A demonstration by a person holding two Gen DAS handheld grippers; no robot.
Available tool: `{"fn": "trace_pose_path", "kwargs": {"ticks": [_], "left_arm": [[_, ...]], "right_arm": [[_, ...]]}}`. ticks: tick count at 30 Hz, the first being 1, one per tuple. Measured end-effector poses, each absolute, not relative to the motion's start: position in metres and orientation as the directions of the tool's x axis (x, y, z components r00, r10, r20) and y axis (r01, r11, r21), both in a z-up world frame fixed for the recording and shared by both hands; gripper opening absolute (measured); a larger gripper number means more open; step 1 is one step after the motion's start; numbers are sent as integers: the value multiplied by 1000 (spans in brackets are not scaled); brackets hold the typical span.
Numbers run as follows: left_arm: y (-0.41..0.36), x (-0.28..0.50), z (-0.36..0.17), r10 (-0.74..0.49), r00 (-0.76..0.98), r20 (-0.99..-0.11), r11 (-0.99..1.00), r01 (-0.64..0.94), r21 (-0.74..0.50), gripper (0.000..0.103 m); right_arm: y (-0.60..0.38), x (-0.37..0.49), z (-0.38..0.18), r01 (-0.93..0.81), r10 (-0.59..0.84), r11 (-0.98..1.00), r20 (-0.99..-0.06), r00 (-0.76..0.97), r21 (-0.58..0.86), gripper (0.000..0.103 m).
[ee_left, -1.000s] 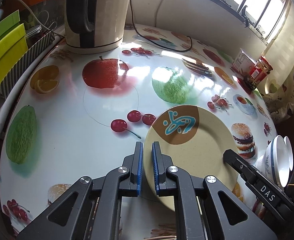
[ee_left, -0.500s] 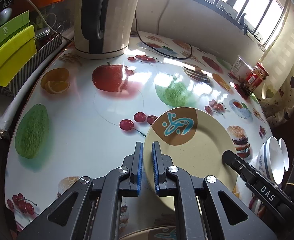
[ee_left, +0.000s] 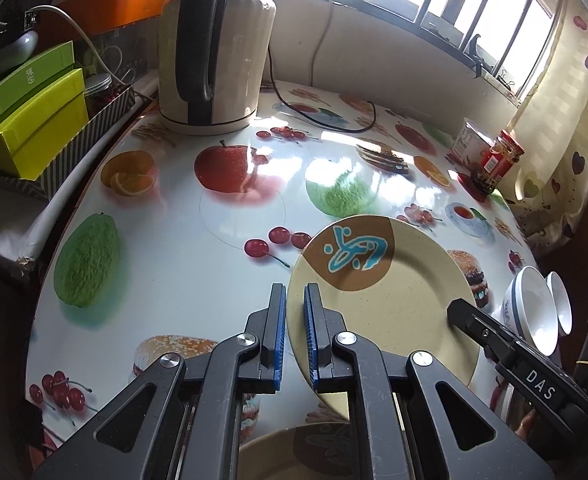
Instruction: Organize plates and bowls
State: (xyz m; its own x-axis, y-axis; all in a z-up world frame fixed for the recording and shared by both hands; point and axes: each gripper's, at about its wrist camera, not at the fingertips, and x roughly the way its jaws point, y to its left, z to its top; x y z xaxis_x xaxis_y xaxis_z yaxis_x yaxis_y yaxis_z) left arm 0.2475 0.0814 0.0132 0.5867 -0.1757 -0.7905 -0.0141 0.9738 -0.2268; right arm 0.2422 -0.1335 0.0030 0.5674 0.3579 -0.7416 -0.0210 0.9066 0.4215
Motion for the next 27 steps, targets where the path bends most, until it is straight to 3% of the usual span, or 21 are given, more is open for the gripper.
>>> {"fn": "trace_pose_path", "kwargs": {"ticks": [25,27], "left_arm": [[91,181,33,-168,639,-751,971,-23,-237,9],[88,175,36,-165,648,-744,973,-15,-229,10]], "right_arm": [[-125,185,27,-121,411,897,-703,580,424,21],[-123,180,29,-138,427,891,-695,579,432,16]]}}
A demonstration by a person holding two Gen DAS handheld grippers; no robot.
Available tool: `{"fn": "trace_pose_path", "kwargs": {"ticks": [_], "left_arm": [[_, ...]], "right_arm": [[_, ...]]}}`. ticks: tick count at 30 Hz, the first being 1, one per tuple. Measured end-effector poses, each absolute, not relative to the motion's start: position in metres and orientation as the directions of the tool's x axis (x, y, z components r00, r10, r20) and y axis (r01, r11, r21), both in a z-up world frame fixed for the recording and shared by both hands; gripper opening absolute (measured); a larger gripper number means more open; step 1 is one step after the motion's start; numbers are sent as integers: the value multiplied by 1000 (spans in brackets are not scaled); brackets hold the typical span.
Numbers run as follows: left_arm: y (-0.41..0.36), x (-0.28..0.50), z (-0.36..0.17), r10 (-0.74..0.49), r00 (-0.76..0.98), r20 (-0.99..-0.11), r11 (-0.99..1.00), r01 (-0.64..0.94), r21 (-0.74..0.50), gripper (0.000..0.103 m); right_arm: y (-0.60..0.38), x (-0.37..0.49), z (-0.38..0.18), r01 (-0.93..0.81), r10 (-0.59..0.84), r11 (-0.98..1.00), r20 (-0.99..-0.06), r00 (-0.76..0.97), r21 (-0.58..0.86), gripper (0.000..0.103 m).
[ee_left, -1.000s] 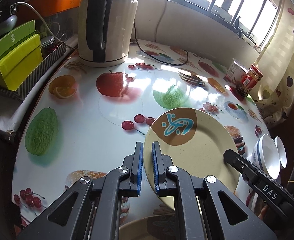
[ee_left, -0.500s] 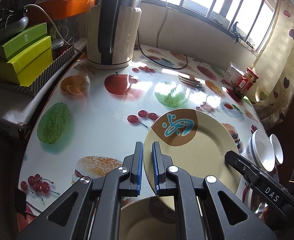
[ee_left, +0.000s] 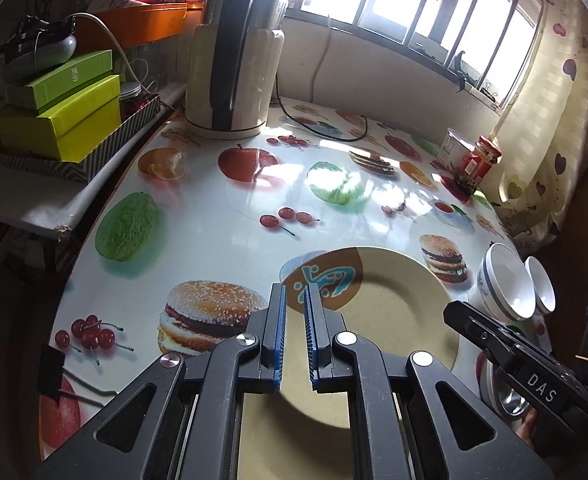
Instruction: Organize plates and bowls
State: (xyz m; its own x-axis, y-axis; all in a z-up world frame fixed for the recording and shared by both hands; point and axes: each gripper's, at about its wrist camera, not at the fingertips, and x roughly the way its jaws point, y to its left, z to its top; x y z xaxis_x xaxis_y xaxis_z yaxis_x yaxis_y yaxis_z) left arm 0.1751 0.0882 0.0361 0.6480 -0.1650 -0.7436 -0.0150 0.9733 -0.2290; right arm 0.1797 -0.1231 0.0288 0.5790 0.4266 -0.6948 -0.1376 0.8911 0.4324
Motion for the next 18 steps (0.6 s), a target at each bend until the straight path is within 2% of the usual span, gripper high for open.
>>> {"fn": "trace_pose_path", "kwargs": {"ticks": [3,15,18], "left_arm": [[84,169,34,-149,651,-744,978,-13,-207,10],[99,168,19,-180,614,-768,960,-62,-275,10],[102,174,17,-172,607,-776,959,-77,-274,10]], "right_arm": [[-119,173,29,-159,431,893,-696,574,422,16],[-134,173,17,-105,425,887,-708,564,449,16],[-144,179,8,-42,416,877,-713,565,479,22]]}}
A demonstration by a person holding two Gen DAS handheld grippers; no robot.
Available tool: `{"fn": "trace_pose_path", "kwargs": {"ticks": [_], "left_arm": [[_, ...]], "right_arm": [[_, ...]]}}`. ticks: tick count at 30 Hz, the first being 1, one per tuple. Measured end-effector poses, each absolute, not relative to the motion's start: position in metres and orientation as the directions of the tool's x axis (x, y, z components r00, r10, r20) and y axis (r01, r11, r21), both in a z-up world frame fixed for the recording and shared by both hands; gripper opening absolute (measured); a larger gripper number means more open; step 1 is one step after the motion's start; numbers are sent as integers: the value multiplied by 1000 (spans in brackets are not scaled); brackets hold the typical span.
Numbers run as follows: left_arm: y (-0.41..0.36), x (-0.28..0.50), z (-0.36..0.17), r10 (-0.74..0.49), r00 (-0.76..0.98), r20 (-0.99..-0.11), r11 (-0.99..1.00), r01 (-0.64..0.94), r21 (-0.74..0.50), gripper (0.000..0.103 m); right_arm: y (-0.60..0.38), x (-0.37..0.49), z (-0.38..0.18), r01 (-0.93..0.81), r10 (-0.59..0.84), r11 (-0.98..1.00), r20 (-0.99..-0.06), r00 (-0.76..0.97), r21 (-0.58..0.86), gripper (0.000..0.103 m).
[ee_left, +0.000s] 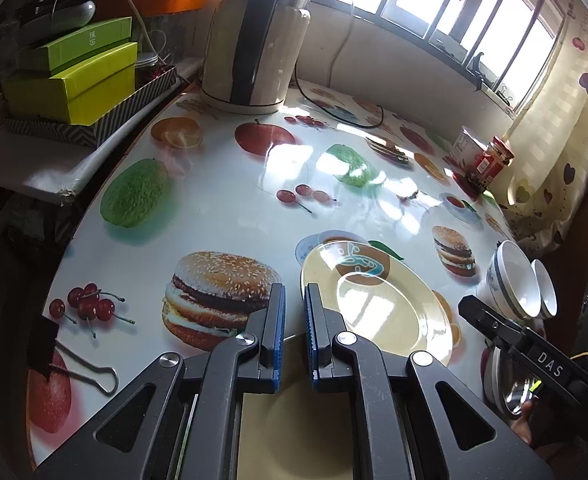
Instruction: Organize plates and bowls
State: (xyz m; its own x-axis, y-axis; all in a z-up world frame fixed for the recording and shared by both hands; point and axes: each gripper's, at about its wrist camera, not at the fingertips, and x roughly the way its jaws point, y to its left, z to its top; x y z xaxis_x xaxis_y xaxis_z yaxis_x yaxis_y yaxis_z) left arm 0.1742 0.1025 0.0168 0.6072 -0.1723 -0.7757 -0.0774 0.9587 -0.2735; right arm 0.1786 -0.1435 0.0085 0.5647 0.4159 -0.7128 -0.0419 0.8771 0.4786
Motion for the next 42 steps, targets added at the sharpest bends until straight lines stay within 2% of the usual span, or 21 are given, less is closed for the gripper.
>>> {"fn": "trace_pose_path", "kwargs": {"ticks": [2,4,19,22,25,27,32,42], "left_arm": [[103,180,16,-188,604,-774,956,-66,-284,12],[104,188,12,-203,590,-781,950,-74,-303,20],[95,220,-8,-234,524,-819,948,-63,-312,20],[93,221,-10,-235,520,-821,949,-62,-311,20],[91,223,-11,-241,515,-822,950,-49,-309,20],[90,224,-11,-241,515,-822,951,-46,-307,20],[87,224,-11,-235,516,-823,954,-37,-296,12],[85,221,-6,-224,528,-819,960,-26,-280,12]], "right_arm": [[-146,184,4,-25,416,875,-722,553,484,45],[-146,189,-2,-19,433,865,-726,535,502,46],[-149,211,-35,78,428,851,-771,472,520,46],[-149,213,-35,70,432,851,-769,471,521,44],[-149,215,-38,72,441,846,-768,464,529,34],[-150,215,-39,77,441,843,-767,466,532,31],[-150,215,-40,75,457,833,-759,464,548,18],[-153,214,-41,87,474,816,-747,466,572,17]]}}
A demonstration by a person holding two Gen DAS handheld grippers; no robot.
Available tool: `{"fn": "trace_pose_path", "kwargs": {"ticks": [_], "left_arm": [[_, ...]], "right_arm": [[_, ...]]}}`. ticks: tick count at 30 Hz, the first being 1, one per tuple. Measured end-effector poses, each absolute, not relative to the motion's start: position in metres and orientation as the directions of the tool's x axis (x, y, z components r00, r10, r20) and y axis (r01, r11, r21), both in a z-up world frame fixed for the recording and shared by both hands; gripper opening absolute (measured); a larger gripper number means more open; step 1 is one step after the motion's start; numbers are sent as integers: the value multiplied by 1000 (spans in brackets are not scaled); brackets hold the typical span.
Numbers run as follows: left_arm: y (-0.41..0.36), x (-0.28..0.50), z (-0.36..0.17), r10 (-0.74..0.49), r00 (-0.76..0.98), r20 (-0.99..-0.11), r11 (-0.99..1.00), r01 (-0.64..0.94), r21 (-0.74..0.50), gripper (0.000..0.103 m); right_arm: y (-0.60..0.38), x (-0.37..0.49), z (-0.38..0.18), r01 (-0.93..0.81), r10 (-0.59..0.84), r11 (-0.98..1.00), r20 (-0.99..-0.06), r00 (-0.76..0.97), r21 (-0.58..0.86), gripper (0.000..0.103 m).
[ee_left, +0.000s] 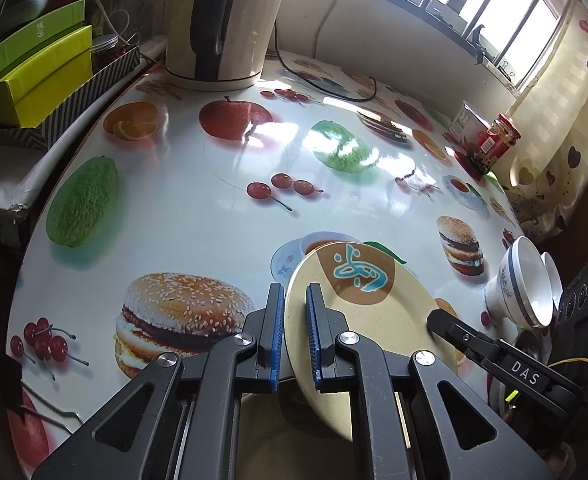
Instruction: Organize plates and bowls
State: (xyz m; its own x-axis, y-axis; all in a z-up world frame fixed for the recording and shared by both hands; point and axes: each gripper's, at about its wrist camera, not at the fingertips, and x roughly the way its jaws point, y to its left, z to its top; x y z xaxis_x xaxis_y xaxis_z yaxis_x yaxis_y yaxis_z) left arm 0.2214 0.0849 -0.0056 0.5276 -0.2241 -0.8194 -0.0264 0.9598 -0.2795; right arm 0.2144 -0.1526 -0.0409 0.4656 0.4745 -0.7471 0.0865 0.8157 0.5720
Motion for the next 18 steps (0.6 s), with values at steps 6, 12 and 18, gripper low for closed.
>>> {"fn": "trace_pose_path", "kwargs": {"ticks": [6,12,18], "left_arm": [[88,217,1,-226,543,-809,957,-32,-289,12],[92,206,9,-228,563,-794,953,-36,-300,12],[97,191,16,-227,582,-781,950,-43,-308,12]], "right_arm": [[-153,212,-34,70,484,810,-732,480,582,17],[-153,207,-24,48,493,807,-717,492,588,17],[-151,196,-12,15,508,804,-700,501,594,17]]}}
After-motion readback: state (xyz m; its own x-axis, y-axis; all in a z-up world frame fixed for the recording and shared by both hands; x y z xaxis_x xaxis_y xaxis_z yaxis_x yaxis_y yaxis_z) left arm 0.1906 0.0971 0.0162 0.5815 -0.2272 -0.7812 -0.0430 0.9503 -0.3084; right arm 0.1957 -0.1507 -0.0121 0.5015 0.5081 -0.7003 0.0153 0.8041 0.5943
